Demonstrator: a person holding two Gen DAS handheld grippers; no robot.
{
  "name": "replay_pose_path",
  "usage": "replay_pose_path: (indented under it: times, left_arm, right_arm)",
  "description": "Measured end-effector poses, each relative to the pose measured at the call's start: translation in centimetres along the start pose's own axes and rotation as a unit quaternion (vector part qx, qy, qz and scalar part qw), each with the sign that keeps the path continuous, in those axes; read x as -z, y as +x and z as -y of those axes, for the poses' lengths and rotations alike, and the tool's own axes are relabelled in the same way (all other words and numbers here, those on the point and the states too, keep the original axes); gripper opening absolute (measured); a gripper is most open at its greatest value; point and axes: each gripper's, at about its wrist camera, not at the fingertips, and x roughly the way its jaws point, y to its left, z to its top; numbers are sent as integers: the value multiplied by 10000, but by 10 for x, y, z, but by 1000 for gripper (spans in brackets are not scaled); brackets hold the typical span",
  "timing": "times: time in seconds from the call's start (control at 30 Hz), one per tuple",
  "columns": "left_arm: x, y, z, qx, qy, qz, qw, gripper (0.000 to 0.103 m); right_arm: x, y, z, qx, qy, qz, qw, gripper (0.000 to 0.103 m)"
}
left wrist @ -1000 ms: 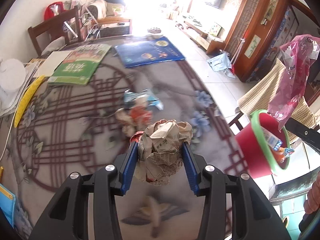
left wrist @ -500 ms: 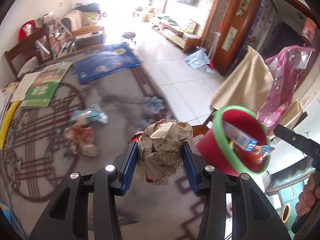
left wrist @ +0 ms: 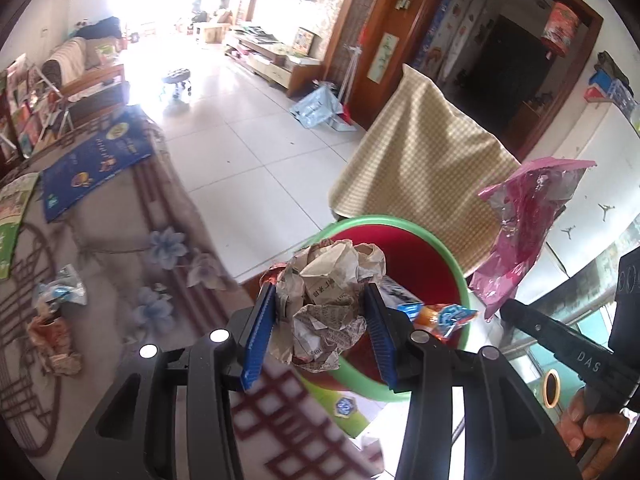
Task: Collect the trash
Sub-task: 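Lower the paper wad into the bucket with the left tool, then open the left tool while the right tool releases the pink wrapper into the bucket, then grasp the crumpled red-white paper wad on the table with the left tool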
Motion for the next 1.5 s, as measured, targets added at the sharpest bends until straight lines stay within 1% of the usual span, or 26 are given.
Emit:
replay_pose_path:
  times: [0.13, 0.3, 0.5, 0.53, 0.57, 0.63, 0.7, 0.77, 0.83, 0.9, 0.93, 0.97, 1.03, 1.1, 1.17, 1.23, 1.3, 1.37, 1.4, 1.43, 1.47, 1.5]
  left_arm:
    - [-4, 20, 24, 146, 231, -171, 9995, 42]
    - [-6, 43, 45, 246, 431, -373, 9981, 43]
    - [-9, 58, 63, 256, 645, -464, 9965, 44]
    - [-9, 60, 65, 250, 652, -473, 9964, 46]
    - [-10, 62, 66, 244, 657, -486, 9964, 50]
    - [-10, 65, 67, 267, 648, -503, 9963, 53]
    - [-10, 68, 67, 284, 605, -515, 9964, 63]
    - [-11, 68, 64, 274, 550, -489, 9969, 67]
    - [-12, 65, 59, 255, 493, -455, 9974, 69]
    - [-13, 62, 50, 219, 437, -387, 9981, 74]
    - [-13, 59, 45, 188, 400, -348, 9984, 75]
    - [-12, 56, 38, 136, 348, -307, 9988, 77]
    - [-11, 52, 24, 15, 243, -258, 9994, 77]
    - [-8, 41, -1, -225, 78, -125, 9996, 78]
    - [-2, 28, -30, -585, -159, 82, 9981, 78]
    - [5, 14, -66, -963, -517, 250, 9937, 78]
    - [19, -2, -115, -1440, -1073, 378, 9830, 78]
    - [36, -13, -159, -1789, -1597, 366, 9701, 78]
    - [46, -18, -186, -1963, -1904, 309, 9614, 78]
    - [53, -21, -201, -2061, -2071, 268, 9560, 78]
    - [63, -23, -226, -2216, -2352, 193, 9461, 78]
    - [70, -23, -241, -2281, -2515, 135, 9405, 78]
  right_arm:
    - [0, -2, 18, 139, 252, 1, 9996, 5]
    - [2, -1, 32, 199, 459, -51, 9987, 5]
    - [-2, -1, 40, 222, 521, -58, 9984, 5]
    - [-2, 0, 42, 225, 532, -59, 9983, 5]
    - [-3, 1, 43, 230, 542, -66, 9982, 6]
    - [-5, 3, 46, 238, 546, -108, 9982, 6]
    - [-6, 7, 46, 234, 535, -165, 9982, 6]
    - [-7, 11, 46, 216, 505, -215, 9983, 6]
    - [-7, 17, 42, 191, 461, -265, 9984, 6]
    - [-9, 21, 40, 176, 431, -305, 9985, 6]
    - [-9, 24, 39, 162, 414, -330, 9985, 13]
    - [-10, 25, 38, 163, 414, -337, 9984, 29]
    - [-11, 26, 35, 161, 457, -279, 9984, 49]
    - [-12, 26, 32, 115, 459, -231, 9986, 49]
    - [-15, 27, 24, 81, 422, -171, 9989, 53]
    - [-17, 29, 14, 18, 355, -135, 9993, 53]
    - [-18, 35, 2, -24, 242, -178, 9995, 53]
    - [-17, 42, -14, -79, 94, -259, 9996, 53]
    - [-15, 47, -24, -107, 18, -315, 9994, 53]
    - [-14, 50, -31, -127, -23, -356, 9993, 53]
    - [-11, 55, -40, -152, -71, -416, 9990, 53]
    - [-7, 60, -49, -171, -123, -481, 9986, 53]
